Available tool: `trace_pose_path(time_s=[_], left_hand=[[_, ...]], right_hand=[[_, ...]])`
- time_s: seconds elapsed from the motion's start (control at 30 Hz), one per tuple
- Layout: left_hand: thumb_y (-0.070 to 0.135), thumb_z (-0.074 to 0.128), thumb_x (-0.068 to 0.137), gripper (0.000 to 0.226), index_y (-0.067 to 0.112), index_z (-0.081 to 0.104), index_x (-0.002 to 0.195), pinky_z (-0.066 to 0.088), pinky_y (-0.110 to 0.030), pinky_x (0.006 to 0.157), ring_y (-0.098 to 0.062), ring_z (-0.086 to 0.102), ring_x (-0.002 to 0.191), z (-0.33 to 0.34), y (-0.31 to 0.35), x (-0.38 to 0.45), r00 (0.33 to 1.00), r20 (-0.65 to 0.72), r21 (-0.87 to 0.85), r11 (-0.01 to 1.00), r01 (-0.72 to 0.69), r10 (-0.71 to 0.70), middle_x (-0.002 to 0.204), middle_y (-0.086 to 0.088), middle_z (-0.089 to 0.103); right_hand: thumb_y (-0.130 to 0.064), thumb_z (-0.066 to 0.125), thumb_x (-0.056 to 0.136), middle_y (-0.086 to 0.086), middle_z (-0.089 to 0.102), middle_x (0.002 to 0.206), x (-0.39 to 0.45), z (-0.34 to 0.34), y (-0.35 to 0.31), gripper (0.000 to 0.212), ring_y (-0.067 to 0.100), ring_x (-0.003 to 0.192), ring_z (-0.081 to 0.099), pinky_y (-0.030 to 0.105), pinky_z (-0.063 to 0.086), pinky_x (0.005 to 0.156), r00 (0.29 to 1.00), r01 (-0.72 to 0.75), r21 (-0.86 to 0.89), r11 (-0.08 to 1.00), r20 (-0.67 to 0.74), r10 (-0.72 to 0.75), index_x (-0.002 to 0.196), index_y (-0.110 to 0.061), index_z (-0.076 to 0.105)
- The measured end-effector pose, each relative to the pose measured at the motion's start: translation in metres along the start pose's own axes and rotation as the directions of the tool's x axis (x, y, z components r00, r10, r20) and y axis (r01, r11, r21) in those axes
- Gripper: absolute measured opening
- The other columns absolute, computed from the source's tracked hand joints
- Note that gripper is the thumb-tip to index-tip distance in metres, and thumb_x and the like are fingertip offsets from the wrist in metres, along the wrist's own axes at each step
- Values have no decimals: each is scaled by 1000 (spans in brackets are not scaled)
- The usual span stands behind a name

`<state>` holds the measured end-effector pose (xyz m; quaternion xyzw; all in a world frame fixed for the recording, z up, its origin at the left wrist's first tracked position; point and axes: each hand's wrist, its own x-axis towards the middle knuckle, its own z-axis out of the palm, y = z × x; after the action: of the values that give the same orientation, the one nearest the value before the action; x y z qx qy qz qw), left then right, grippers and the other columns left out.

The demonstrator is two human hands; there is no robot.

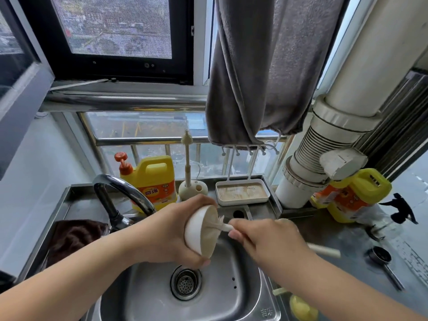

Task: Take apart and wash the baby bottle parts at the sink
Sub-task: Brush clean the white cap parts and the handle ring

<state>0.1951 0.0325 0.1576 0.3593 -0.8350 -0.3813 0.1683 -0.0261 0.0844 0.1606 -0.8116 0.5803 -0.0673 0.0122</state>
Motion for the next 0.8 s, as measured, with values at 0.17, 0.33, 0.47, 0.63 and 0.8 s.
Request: trace_pose_path(time_s=[0.17, 0.33, 0.47, 0.63, 0.8], left_hand=[[47, 80, 53, 89, 45, 32, 128, 50, -27, 85, -4, 54, 104, 9, -4, -1, 973, -116, 260, 951, -166, 202, 117, 16, 53], [60, 74, 57, 91, 32, 35, 135, 49, -22, 87, -8, 52, 109, 3, -7, 6, 943, -146, 397, 891, -220, 298, 124, 8, 53], [56, 77, 55, 86, 42, 34, 129, 48, -19, 88, -1, 53, 106, 7, -9, 6, 979, -103, 272, 952, -142, 176, 121, 19, 52], [48, 83, 57, 80, 44, 40, 125, 53, -25, 84, 1, 56, 105, 0, -6, 6, 998, -8, 50, 997, -56, 56, 115, 23, 54], [54, 78, 55, 87, 36, 40, 131, 46, -20, 93, 2, 50, 112, -2, -11, 4, 981, -90, 209, 967, -148, 169, 124, 20, 51]], right_hand=[[-44, 42, 98, -2, 43, 58, 3, -12, -1, 28, 8, 47, 38, 23, 33, 48, 866, -300, 554, 777, 499, -22, 81, -36, 64], [-41, 43, 99, 0, 37, 56, 0, -20, 0, 36, 8, 41, 30, 18, 24, 39, 759, -508, 682, 525, 643, -101, 71, -41, 65], [-47, 38, 98, -7, 60, 70, 3, -8, 6, 28, 6, 61, 55, 27, 40, 54, 963, -102, 238, 966, 266, 36, 105, -35, 63], [-36, 38, 90, -3, 60, 64, 6, 3, 12, 33, 18, 47, 58, 25, 37, 38, 979, 86, -202, 976, -166, -121, 94, -28, 70], [-47, 38, 98, -5, 61, 74, 4, 1, 2, 29, 12, 70, 57, 29, 45, 63, 947, -192, 371, 909, 313, 73, 101, -29, 60]])
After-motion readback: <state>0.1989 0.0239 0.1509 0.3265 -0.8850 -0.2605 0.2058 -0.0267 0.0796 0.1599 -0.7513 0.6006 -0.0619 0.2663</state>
